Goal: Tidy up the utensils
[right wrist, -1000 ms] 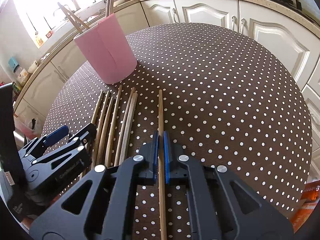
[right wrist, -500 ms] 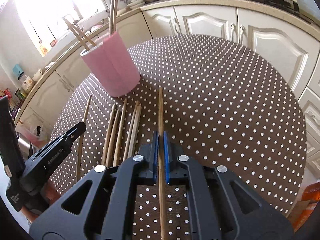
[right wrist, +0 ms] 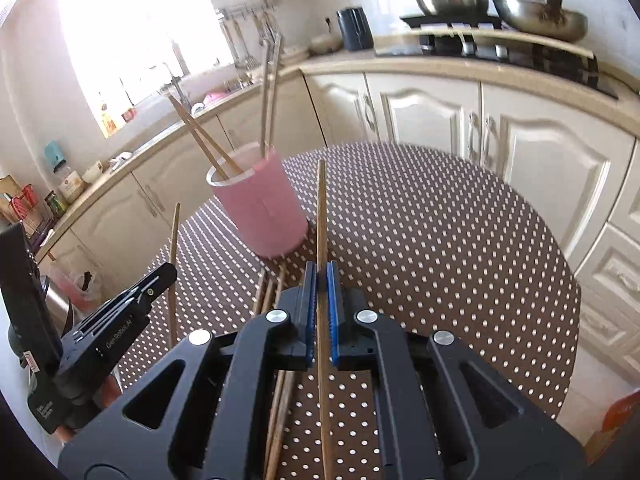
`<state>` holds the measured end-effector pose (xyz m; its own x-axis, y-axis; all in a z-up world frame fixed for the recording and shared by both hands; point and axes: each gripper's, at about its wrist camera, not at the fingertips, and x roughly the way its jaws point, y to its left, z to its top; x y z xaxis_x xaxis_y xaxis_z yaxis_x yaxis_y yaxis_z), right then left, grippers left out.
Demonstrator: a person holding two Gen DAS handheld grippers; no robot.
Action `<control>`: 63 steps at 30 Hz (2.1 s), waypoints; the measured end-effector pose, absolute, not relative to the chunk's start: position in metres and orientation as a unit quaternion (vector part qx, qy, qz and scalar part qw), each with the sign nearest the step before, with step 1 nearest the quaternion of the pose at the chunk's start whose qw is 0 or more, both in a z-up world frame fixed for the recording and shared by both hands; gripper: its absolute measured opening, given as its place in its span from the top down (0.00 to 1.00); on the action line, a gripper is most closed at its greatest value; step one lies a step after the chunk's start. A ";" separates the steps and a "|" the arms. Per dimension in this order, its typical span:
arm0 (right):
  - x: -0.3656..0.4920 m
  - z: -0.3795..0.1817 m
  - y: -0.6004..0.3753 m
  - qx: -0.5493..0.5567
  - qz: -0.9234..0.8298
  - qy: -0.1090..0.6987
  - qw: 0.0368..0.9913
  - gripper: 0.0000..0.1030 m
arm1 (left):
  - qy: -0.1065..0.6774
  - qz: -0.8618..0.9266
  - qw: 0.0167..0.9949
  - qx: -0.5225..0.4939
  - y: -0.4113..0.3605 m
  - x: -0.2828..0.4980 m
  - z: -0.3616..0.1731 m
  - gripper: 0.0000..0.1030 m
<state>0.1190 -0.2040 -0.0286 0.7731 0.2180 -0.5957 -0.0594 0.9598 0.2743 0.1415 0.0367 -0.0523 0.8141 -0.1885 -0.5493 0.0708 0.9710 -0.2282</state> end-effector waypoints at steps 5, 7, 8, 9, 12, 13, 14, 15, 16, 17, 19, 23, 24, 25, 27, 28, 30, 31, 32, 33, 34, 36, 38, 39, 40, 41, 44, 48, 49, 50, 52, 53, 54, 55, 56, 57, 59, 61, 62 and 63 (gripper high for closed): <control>0.116 -0.012 -0.200 0.110 0.074 0.309 0.942 0.95 | 0.259 -0.067 0.959 -0.095 0.038 0.137 -0.029 0.94; 0.115 -0.007 -0.199 0.106 0.076 0.302 0.944 0.95 | 0.250 -0.067 0.962 -0.091 0.038 0.136 -0.021 0.94; 0.114 -0.006 -0.199 0.104 0.077 0.298 0.946 0.95 | 0.244 -0.068 0.963 -0.089 0.037 0.136 -0.016 0.94; 0.114 -0.001 -0.199 0.104 0.076 0.291 0.948 0.95 | 0.238 -0.070 0.965 -0.087 0.037 0.136 -0.013 0.94; 0.113 0.010 -0.200 0.111 0.071 0.280 0.951 0.95 | 0.224 -0.065 0.969 -0.082 0.036 0.136 -0.003 0.94; 0.113 0.014 -0.200 0.112 0.073 0.274 0.953 0.95 | 0.222 -0.060 0.970 -0.083 0.035 0.138 0.000 0.94; 0.112 0.017 -0.199 0.111 0.071 0.269 0.954 0.95 | 0.220 -0.044 0.971 -0.082 0.035 0.139 0.003 0.94; 0.112 0.021 -0.199 0.110 0.067 0.261 0.957 0.95 | 0.217 -0.039 0.972 -0.082 0.036 0.141 0.004 0.94; 0.113 0.024 -0.199 0.111 0.066 0.257 0.958 0.95 | 0.213 -0.039 0.973 -0.085 0.037 0.142 0.007 0.94; 0.114 0.027 -0.200 0.114 0.068 0.254 0.958 0.95 | 0.210 -0.041 0.973 -0.088 0.038 0.143 0.010 0.94; 0.117 0.031 -0.199 0.113 0.069 0.250 0.959 0.95 | 0.203 -0.037 0.975 -0.087 0.038 0.145 0.015 0.94; 0.123 0.041 -0.197 0.107 0.063 0.240 0.963 0.95 | 0.181 -0.020 0.980 -0.079 0.036 0.150 0.028 0.94; 0.126 0.045 -0.196 0.106 0.061 0.237 0.964 0.95 | 0.178 -0.021 0.981 -0.077 0.036 0.152 0.030 0.94; 0.129 0.048 -0.196 0.108 0.060 0.236 0.964 0.95 | 0.175 -0.020 0.981 -0.076 0.036 0.153 0.033 0.94; 0.134 0.055 -0.195 0.108 0.068 0.231 0.964 0.95 | 0.169 -0.018 0.983 -0.076 0.035 0.157 0.040 0.94; 0.137 0.060 -0.193 0.106 0.069 0.224 0.966 0.95 | 0.166 -0.021 0.983 -0.077 0.034 0.158 0.044 0.94; 0.143 0.070 -0.191 0.101 0.070 0.213 0.969 0.95 | 0.153 -0.025 0.985 -0.077 0.034 0.160 0.054 0.94; 0.147 0.075 -0.190 0.102 0.071 0.208 0.970 0.95 | 0.144 -0.028 0.986 -0.074 0.033 0.161 0.059 0.97; 0.151 0.079 -0.191 0.104 0.071 0.206 0.970 0.95 | 0.136 -0.027 0.988 -0.072 0.033 0.161 0.063 0.99; 0.156 0.084 -0.191 0.103 0.071 0.204 0.971 0.95 | 0.127 -0.027 0.989 -0.068 0.033 0.161 0.068 0.99; 0.158 0.087 -0.190 0.100 0.070 0.201 0.972 0.95 | 0.121 -0.030 0.990 -0.064 0.033 0.162 0.071 0.99; 0.160 0.088 -0.190 0.096 0.069 0.197 0.973 0.95 | 0.117 -0.033 0.991 -0.059 0.035 0.163 0.071 0.99; 0.161 0.084 -0.192 0.094 0.071 0.198 0.973 0.95 | 0.126 -0.032 0.990 -0.058 0.042 0.168 0.062 0.98; 0.162 0.081 -0.192 0.095 0.069 0.202 0.972 0.95 | 0.138 -0.027 0.988 -0.062 0.046 0.173 0.055 0.95; 0.164 0.079 -0.192 0.096 0.068 0.206 0.972 0.95 | 0.151 -0.025 0.986 -0.065 0.049 0.179 0.049 0.75; 0.167 0.076 -0.194 0.098 0.068 0.212 0.970 0.95 | 0.174 -0.026 0.982 -0.071 0.055 0.189 0.041 0.47; 0.175 0.064 -0.199 0.104 0.063 0.230 0.966 0.95 | 0.230 -0.014 0.968 -0.101 0.071 0.216 0.015 0.43; 0.188 0.050 -0.208 0.110 0.053 0.252 0.960 0.95 | 0.327 0.002 0.939 -0.108 0.077 0.260 -0.013 0.43; 0.191 0.047 -0.211 0.111 0.051 0.257 0.959 0.95 | 0.349 0.002 0.931 -0.105 0.075 0.270 -0.020 0.43; 0.193 0.046 -0.214 0.111 0.049 0.260 0.958 0.95 | 0.363 0.000 0.927 -0.098 0.075 0.277 -0.026 0.43; 0.200 0.044 -0.221 0.112 0.036 0.267 0.957 0.95 | 0.385 0.001 0.920 -0.076 0.069 0.289 -0.037 0.43; 0.203 0.043 -0.225 0.115 0.034 0.268 0.956 0.95 | 0.398 0.009 0.915 -0.059 0.066 0.299 -0.044 0.43; 0.205 0.043 -0.227 0.116 0.033 0.268 0.956 0.95 | 0.412 0.019 0.910 -0.049 0.063 0.308 -0.051 0.43; 0.207 0.043 -0.230 0.117 0.030 0.268 0.956 0.95 | 0.419 0.024 0.906 -0.045 0.061 0.314 -0.055 0.43; 0.209 0.043 -0.232 0.116 0.028 0.267 0.956 0.95 | 0.428 0.028 0.903 -0.041 0.060 0.323 -0.061 0.43; 0.211 0.043 -0.234 0.115 0.028 0.265 0.957 0.95 | 0.432 0.043 0.900 -0.031 0.059 0.331 -0.067 0.43; 0.214 0.042 -0.235 0.113 0.030 0.266 0.957 0.95 | 0.445 0.059 0.893 -0.031 0.063 0.341 -0.077 0.43; 0.217 0.039 -0.233 0.103 0.028 0.267 0.958 0.95 | 0.459 0.048 0.885 -0.052 0.067 0.349 -0.084 0.43; 0.219 0.038 -0.232 0.100 0.029 0.268 0.958 0.95 | 0.465 0.045 0.882 -0.058 0.069 0.353 -0.087 0.43; 0.222 0.035 -0.231 0.099 0.034 0.272 0.957 0.95 | 0.468 0.046 0.881 -0.058 0.069 0.355 -0.089 0.43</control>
<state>0.2222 -0.2311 0.0346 0.8497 0.1187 -0.5137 -0.0112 0.9782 0.2075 0.3554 0.0688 -0.0888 0.5578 0.0270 -0.8295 -0.1352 0.9891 -0.0587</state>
